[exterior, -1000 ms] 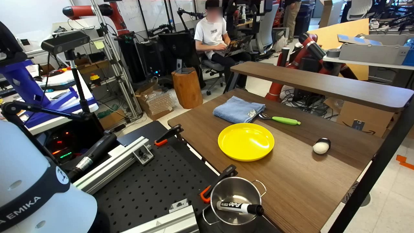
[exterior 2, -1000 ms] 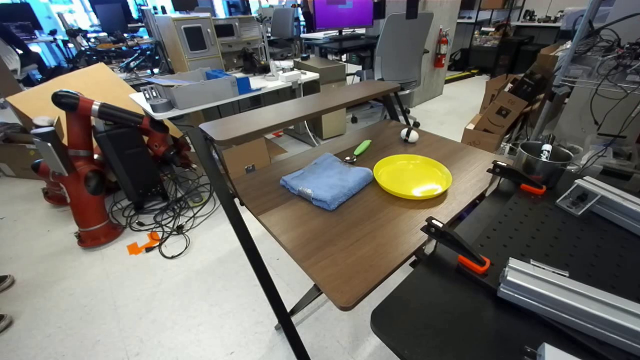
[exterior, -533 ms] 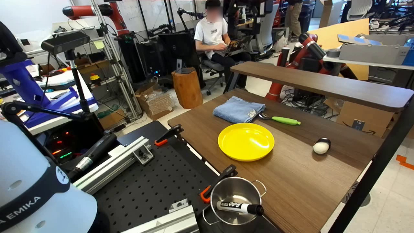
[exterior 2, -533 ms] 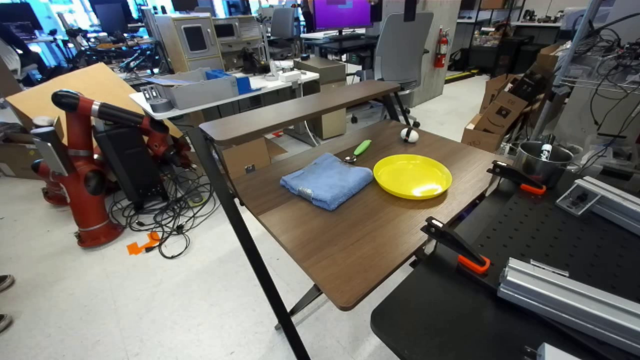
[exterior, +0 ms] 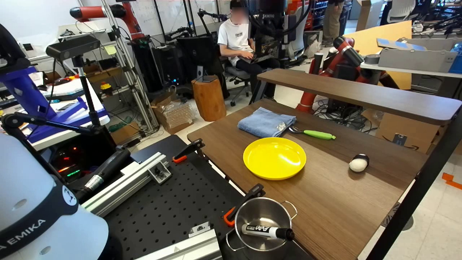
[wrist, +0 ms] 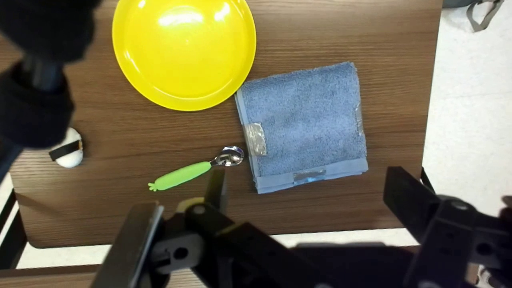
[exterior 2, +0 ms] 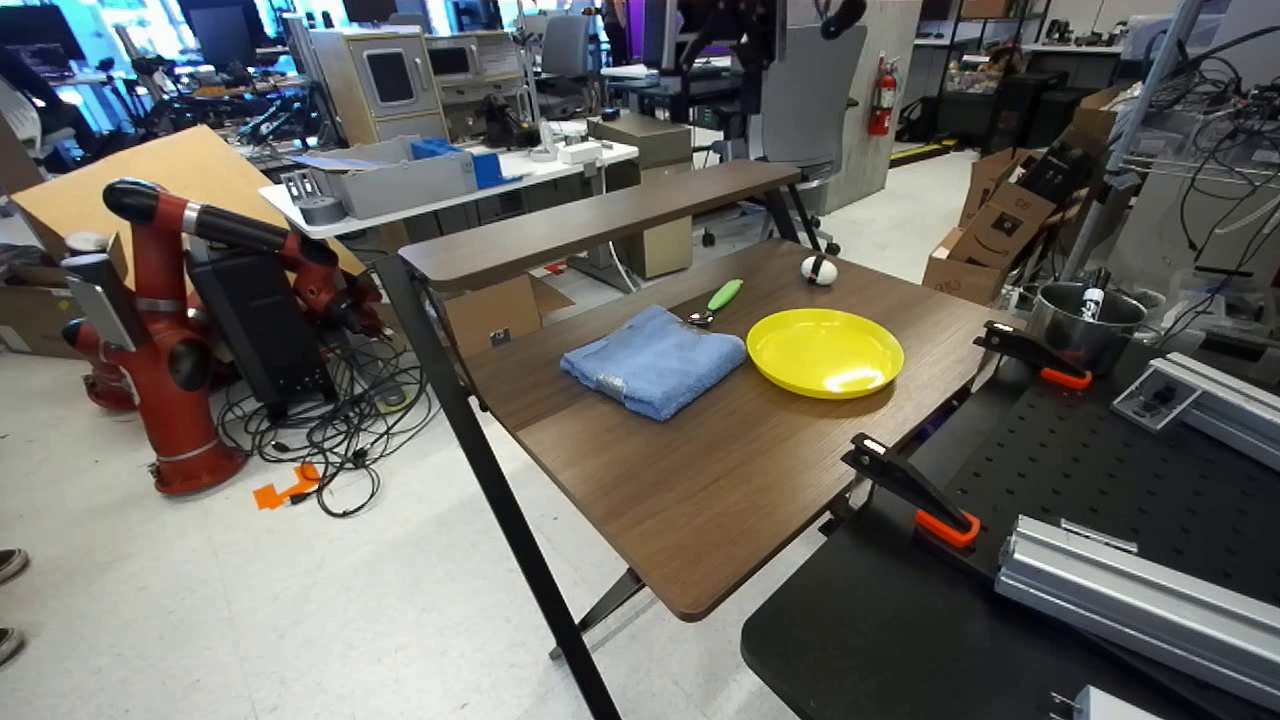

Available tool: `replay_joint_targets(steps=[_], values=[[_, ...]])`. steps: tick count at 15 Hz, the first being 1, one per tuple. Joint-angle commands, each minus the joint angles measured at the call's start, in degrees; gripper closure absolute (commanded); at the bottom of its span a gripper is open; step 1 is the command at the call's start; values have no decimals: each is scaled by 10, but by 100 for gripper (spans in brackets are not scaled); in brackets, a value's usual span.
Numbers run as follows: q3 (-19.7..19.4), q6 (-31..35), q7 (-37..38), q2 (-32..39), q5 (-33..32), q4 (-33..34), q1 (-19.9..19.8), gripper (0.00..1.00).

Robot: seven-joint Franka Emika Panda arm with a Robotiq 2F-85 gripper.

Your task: Slide the blue towel backwards

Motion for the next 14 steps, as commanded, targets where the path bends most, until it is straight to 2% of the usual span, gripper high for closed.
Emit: replay_joint_targets(steps=[1, 6, 14], values=[[-4, 37, 44, 60, -30, 43, 19, 0], [-9, 67, 72, 134, -45, 82, 38, 0], [-14, 84, 87, 207, -43, 125, 54, 0]])
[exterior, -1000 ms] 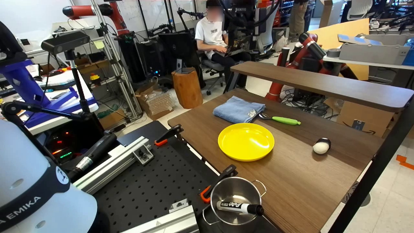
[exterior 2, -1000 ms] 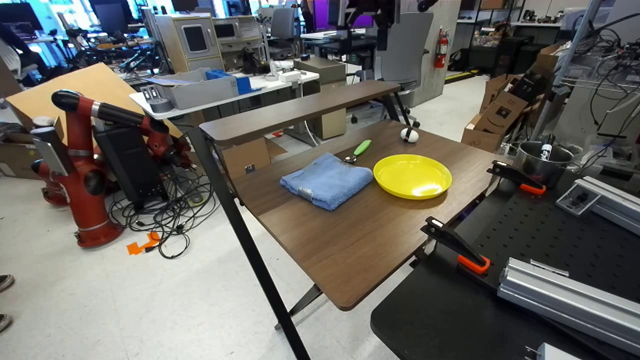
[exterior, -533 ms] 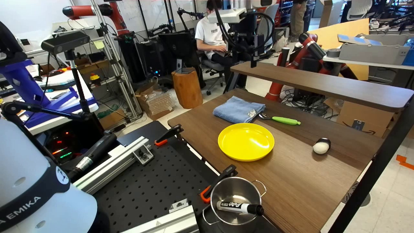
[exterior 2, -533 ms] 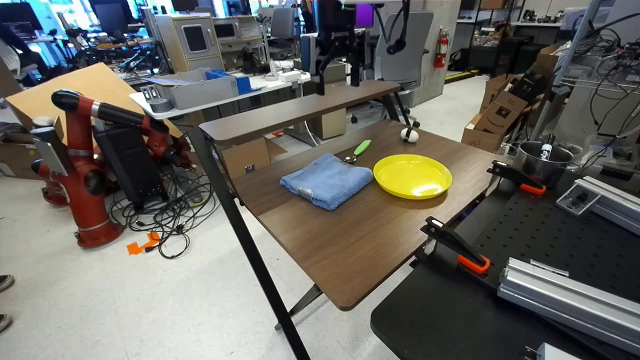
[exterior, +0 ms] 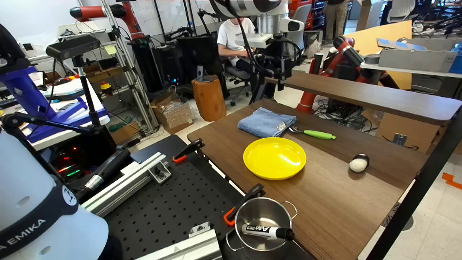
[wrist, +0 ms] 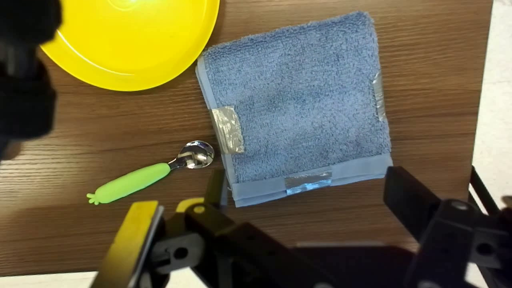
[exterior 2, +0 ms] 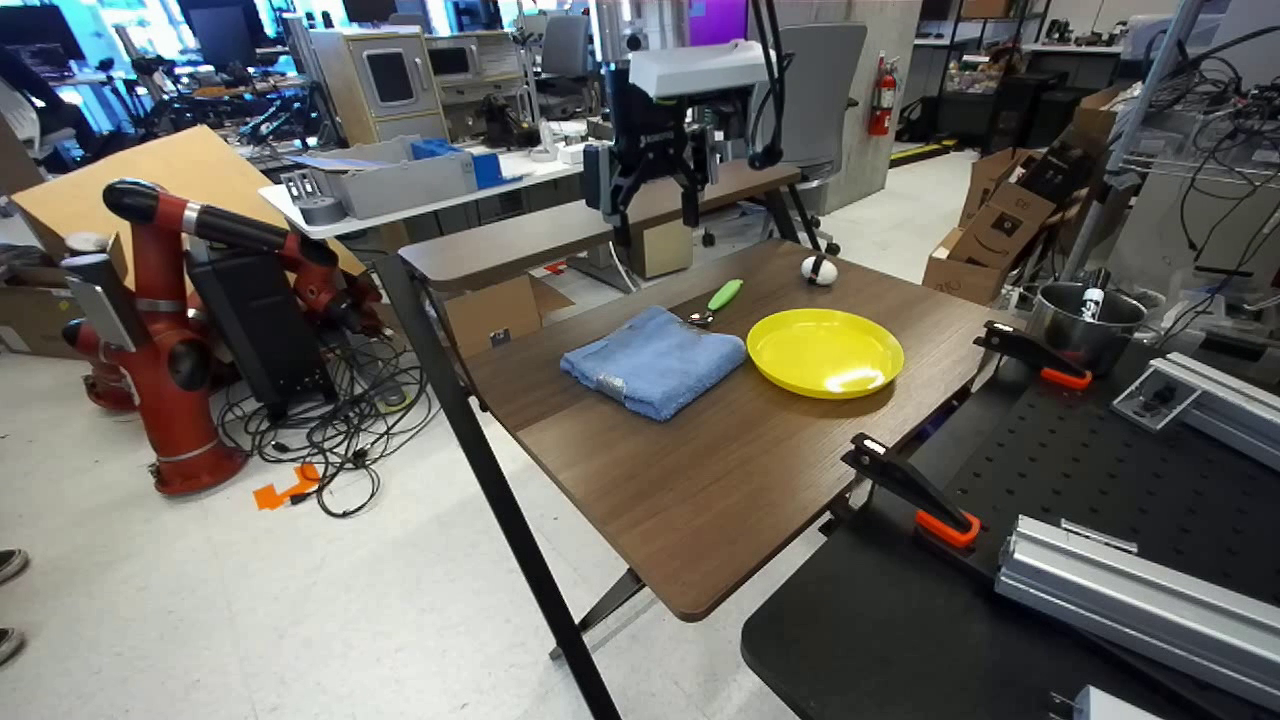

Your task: Slide the blue towel backwards

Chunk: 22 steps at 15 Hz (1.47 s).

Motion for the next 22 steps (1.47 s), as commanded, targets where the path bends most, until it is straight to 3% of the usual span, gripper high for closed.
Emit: replay_joint_targets(steps=[1, 22], values=[[-10, 6, 9, 37, -7, 36, 11, 0], [-15, 36, 30, 192, -1, 131, 44, 0]])
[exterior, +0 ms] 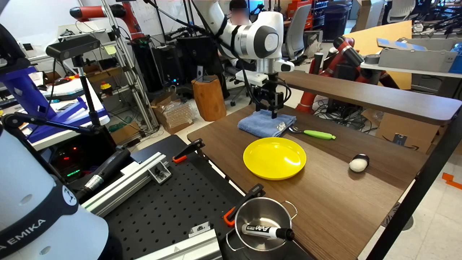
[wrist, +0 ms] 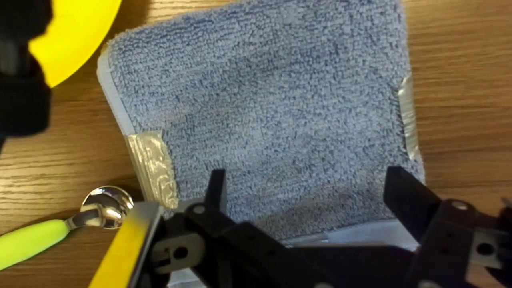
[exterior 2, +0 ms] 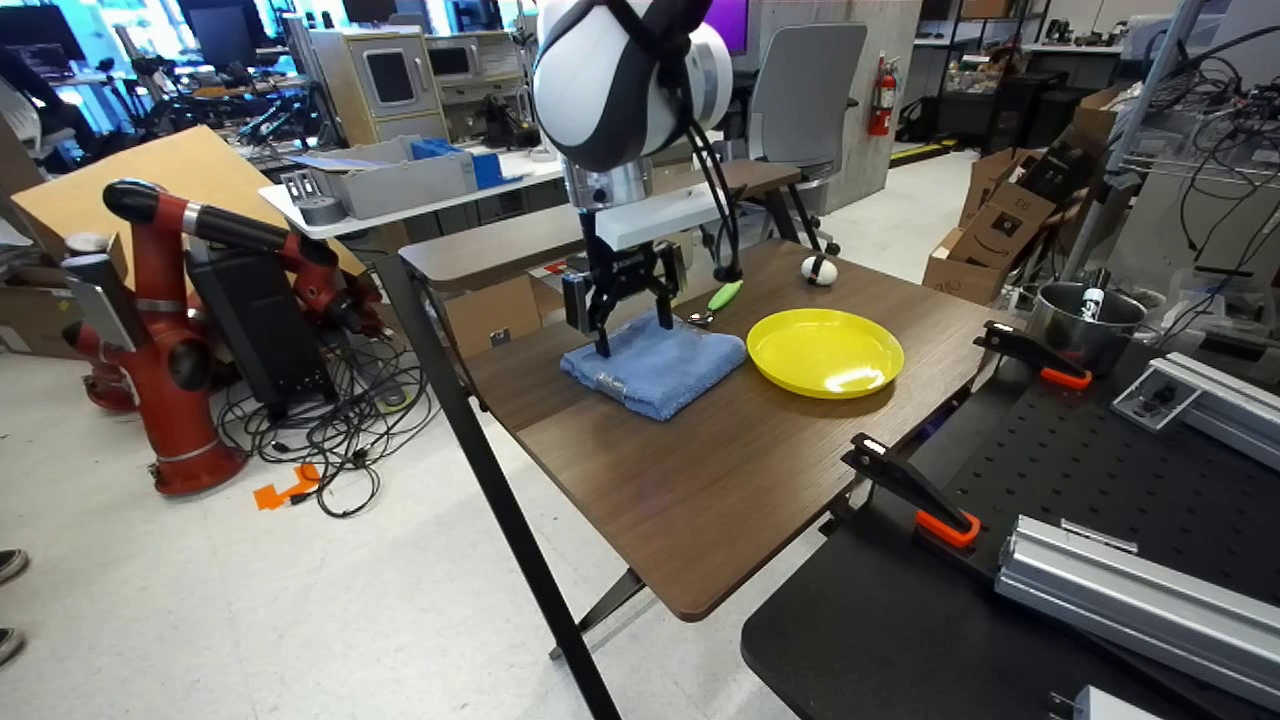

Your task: Slide the blue towel backwards

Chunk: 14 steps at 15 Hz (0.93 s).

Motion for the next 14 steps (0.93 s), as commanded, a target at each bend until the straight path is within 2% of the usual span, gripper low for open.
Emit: replay_joint_targets(steps=[1, 10, 14], values=[[-10, 9, 6, 21, 0, 19, 9, 0], [-10, 2, 6, 52, 0, 41, 11, 0], [-13, 3, 12, 57, -7, 38, 25, 0]])
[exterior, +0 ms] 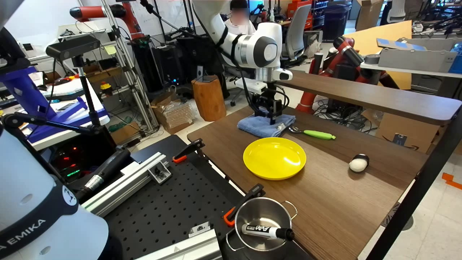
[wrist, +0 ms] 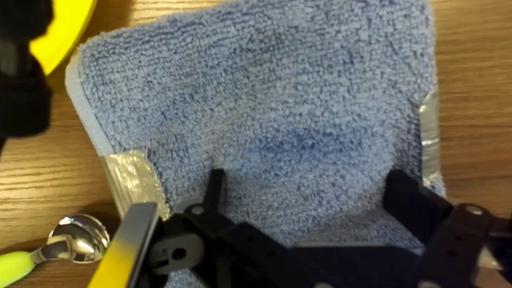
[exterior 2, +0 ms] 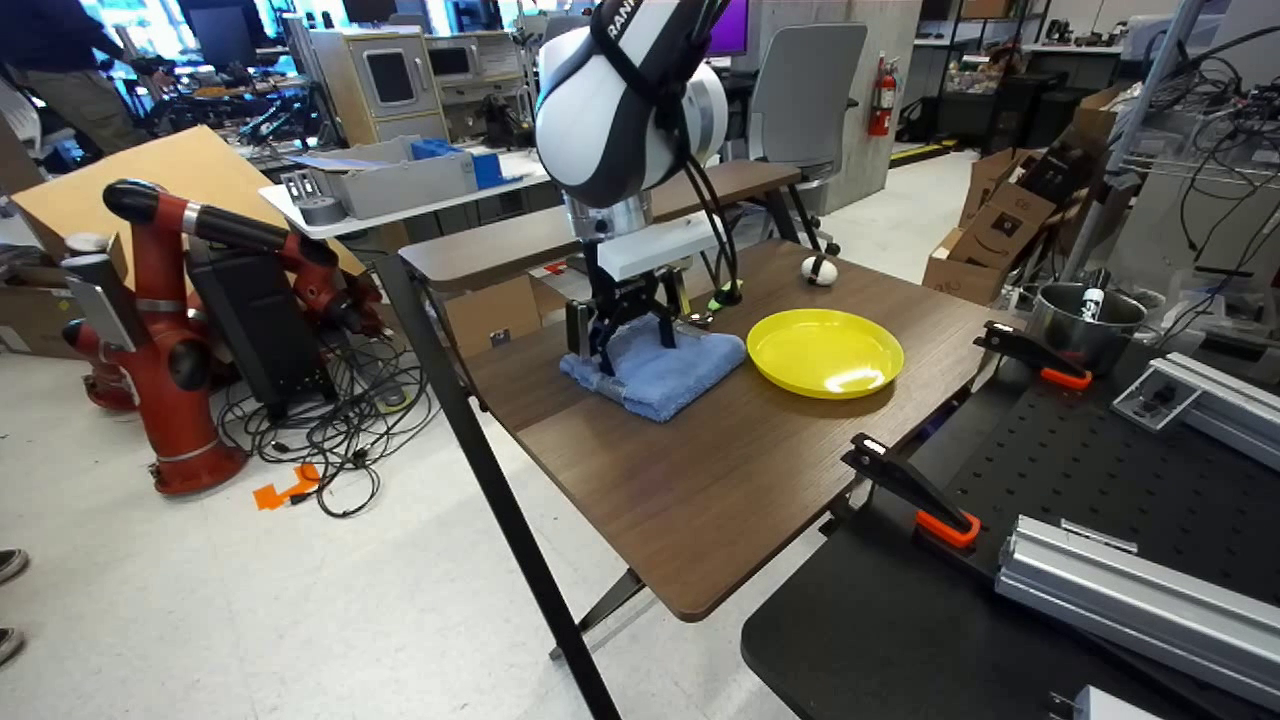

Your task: Slide the blue towel backwards

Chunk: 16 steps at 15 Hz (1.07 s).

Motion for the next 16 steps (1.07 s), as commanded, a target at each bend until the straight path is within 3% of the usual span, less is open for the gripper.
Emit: replay_joint_targets(steps=[1, 11, 16], values=[[-12, 4, 13, 23, -9, 15, 24, 0], [-28, 27, 44, 36, -41, -11, 83, 0], [-34, 50, 60, 13, -60, -59, 105, 0]])
